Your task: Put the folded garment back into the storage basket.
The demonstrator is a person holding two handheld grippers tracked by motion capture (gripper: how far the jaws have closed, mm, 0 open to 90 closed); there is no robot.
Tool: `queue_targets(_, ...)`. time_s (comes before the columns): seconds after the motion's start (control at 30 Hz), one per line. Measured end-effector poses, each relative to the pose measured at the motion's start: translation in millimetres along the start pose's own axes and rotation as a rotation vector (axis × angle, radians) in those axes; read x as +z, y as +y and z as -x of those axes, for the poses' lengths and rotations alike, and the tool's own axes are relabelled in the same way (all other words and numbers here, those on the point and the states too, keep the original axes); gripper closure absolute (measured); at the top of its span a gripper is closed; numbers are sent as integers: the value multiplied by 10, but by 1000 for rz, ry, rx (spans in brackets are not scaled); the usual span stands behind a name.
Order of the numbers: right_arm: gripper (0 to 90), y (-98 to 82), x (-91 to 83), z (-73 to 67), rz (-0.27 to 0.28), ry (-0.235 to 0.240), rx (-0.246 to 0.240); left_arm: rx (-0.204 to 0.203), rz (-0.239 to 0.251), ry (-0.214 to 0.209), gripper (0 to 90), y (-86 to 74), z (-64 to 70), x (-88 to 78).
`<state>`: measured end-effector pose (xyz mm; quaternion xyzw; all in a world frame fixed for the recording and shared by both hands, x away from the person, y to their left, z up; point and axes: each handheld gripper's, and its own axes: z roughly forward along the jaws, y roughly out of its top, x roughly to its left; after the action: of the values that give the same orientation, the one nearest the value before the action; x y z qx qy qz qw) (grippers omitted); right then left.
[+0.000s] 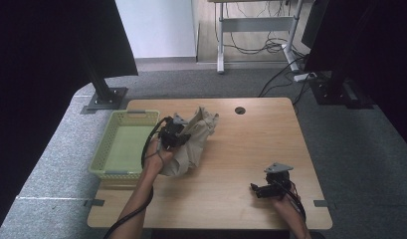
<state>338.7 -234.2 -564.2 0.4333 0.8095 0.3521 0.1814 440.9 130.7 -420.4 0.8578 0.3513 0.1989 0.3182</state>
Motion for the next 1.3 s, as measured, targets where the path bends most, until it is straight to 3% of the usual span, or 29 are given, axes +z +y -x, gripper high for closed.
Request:
queue_targets(0.13,19,0,0,0,0,0,0,-19,16,3,808,12,-113,-204)
queue_targets(0.47,19,0,1,0,1,0,0,-57,31,82,808,-29,-479,-692)
queue_targets(0.67,19,0,1,0,1,-1,0,-85,21,127,808,-132,-725,-857)
queue_targets(1.0,19,0,1,-1,0,-1,1,-125,-21,198,807,-400,-1070,-909)
queue_targets(1.3,19,0,0,-1,0,-1,1,-133,-123,241,806,-691,-1342,-681)
